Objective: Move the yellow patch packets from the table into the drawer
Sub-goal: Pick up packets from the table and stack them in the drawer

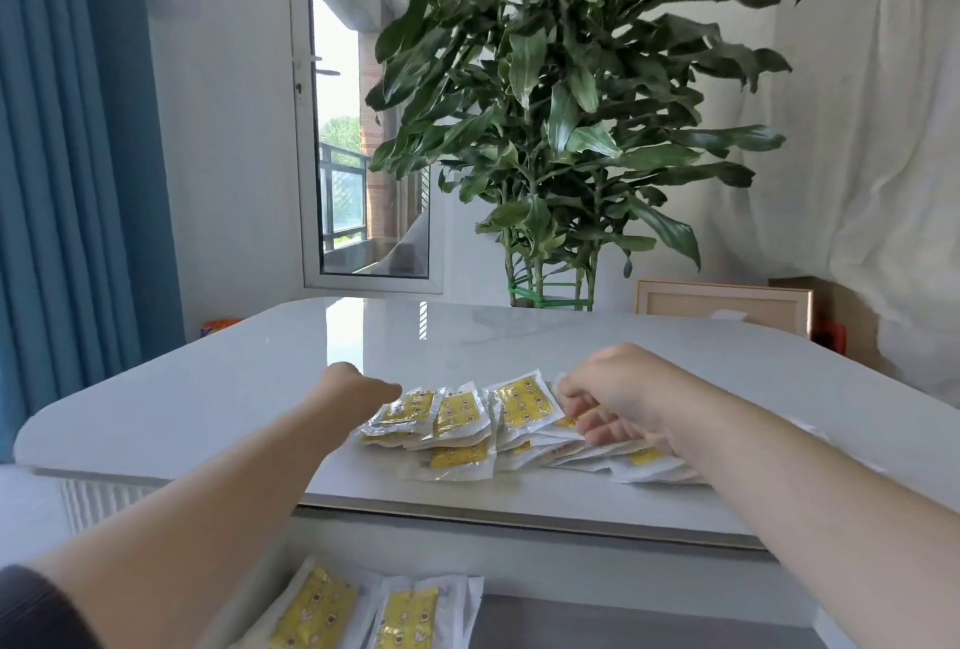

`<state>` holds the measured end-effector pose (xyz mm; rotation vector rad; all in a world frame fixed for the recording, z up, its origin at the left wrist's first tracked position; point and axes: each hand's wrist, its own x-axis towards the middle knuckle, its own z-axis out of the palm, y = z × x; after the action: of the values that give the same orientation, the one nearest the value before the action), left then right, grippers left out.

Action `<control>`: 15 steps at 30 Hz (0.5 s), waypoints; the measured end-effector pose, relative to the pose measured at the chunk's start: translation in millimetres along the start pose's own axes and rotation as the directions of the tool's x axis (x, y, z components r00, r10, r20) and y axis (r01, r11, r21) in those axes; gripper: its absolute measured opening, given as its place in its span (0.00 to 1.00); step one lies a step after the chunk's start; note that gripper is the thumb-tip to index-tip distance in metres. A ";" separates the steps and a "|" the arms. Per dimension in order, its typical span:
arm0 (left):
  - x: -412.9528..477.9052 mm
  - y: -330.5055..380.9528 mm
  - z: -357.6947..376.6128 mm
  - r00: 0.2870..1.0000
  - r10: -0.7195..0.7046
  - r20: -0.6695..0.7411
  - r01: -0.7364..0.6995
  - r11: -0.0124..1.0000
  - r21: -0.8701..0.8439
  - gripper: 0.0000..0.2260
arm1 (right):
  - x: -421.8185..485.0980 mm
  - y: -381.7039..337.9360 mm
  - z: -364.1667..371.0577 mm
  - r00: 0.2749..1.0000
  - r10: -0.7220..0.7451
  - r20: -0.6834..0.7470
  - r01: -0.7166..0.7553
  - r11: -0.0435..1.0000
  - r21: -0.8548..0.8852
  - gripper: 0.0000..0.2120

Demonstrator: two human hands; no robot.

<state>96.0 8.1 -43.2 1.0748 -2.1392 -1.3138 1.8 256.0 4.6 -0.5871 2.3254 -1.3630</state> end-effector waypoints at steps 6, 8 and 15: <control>7.9 0.1 10.0 0.999 -0.035 0.004 0.033 0.954 0.297 0.19 | 43.5 -5.2 18.2 0.963 -0.095 -0.252 -0.032 0.889 -0.457 0.04; 8.0 2.5 12.1 0.999 -0.033 -0.008 0.034 0.920 0.391 0.19 | 50.8 -4.1 26.3 0.962 -0.108 -0.252 -0.047 0.841 -0.539 0.05; 19.3 5.7 11.2 0.998 -0.050 0.026 0.029 0.855 0.517 0.20 | 70.9 0.3 43.1 0.938 -0.179 -0.295 -0.080 0.720 -0.690 0.07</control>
<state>74.2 0.8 -44.4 1.3020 -2.5922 -0.7810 -35.6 187.3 -23.3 -0.6537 3.1469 -0.5697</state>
